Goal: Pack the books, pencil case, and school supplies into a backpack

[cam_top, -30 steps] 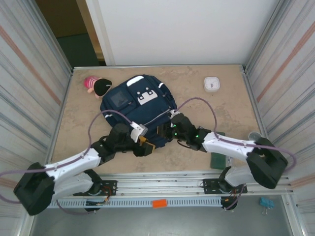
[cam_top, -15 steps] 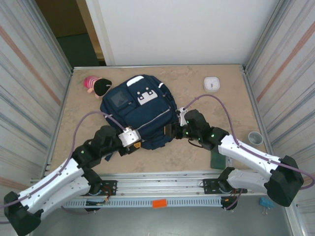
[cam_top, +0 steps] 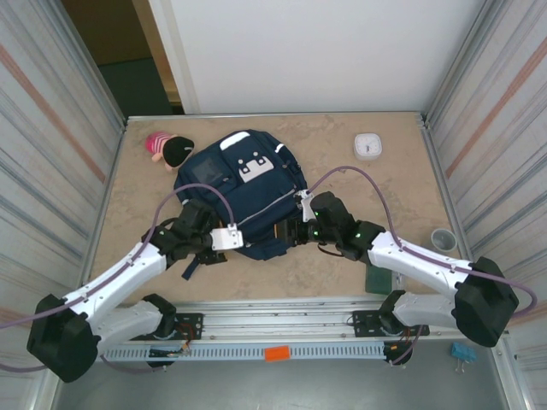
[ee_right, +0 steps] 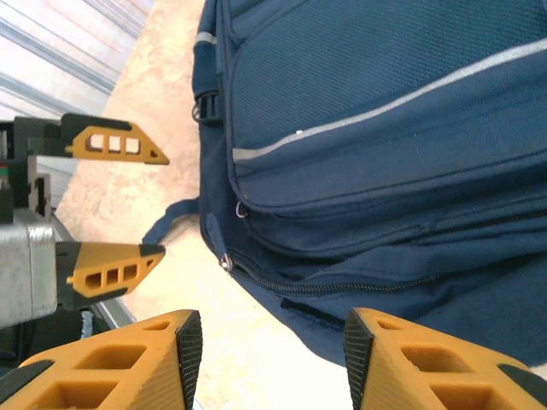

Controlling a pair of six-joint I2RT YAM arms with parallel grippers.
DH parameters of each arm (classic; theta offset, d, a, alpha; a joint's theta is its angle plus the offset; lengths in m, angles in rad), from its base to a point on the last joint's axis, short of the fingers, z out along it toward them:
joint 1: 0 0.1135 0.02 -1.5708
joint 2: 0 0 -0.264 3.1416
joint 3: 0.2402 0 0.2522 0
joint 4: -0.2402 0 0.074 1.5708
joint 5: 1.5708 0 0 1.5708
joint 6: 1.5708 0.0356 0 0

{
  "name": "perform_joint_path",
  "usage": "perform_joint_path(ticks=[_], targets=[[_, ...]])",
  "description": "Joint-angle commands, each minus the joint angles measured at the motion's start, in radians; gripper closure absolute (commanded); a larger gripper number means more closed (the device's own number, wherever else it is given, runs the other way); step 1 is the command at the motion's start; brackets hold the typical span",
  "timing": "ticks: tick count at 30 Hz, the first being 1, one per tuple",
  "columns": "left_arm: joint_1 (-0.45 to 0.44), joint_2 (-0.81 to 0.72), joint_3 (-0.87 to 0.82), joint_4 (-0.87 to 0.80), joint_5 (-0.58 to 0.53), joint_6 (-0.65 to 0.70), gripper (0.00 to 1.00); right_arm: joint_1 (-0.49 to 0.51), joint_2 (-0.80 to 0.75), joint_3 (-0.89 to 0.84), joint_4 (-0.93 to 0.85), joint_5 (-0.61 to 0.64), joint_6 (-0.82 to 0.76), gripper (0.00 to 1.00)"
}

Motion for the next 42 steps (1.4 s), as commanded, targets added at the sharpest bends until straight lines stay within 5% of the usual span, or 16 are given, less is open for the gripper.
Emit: perform_joint_path(ticks=[1, 4, 13, 18, 21, 31, 37, 42], targets=[[0.032, 0.033, -0.017, 0.094, 0.153, 0.111, 0.31, 0.005, -0.013, -0.038, 0.072, 0.004, 0.019, 0.52], [0.031, 0.090, -0.032, 0.113, 0.232, 0.132, 0.33, -0.002, -0.021, -0.046, 0.079, 0.003, 0.025, 0.51], [0.028, 0.144, -0.054, 0.132, 0.217, 0.131, 0.45, -0.034, -0.115, -0.110, 0.094, -0.001, 0.035, 0.48], [0.025, 0.160, -0.018, 0.124, 0.232, 0.051, 0.87, -0.052, -0.182, -0.144, 0.089, 0.007, 0.030, 0.46], [-0.024, 0.122, -0.006, 0.128, 0.282, -0.004, 0.99, -0.060, -0.194, -0.148, 0.066, -0.010, 0.011, 0.45], [-0.172, -0.078, -0.180, 0.609, 0.302, -0.418, 1.00, -0.039, -0.133, -0.060, -0.011, -0.100, -0.131, 0.39], [-0.192, -0.060, -0.239, 0.690, 0.284, -0.437, 1.00, -0.007, -0.044, 0.008, -0.009, -0.168, -0.212, 0.37], [-0.202, -0.069, -0.258, 0.726, 0.282, -0.440, 1.00, 0.039, 0.054, 0.100, -0.105, -0.087, -0.366, 0.35]])
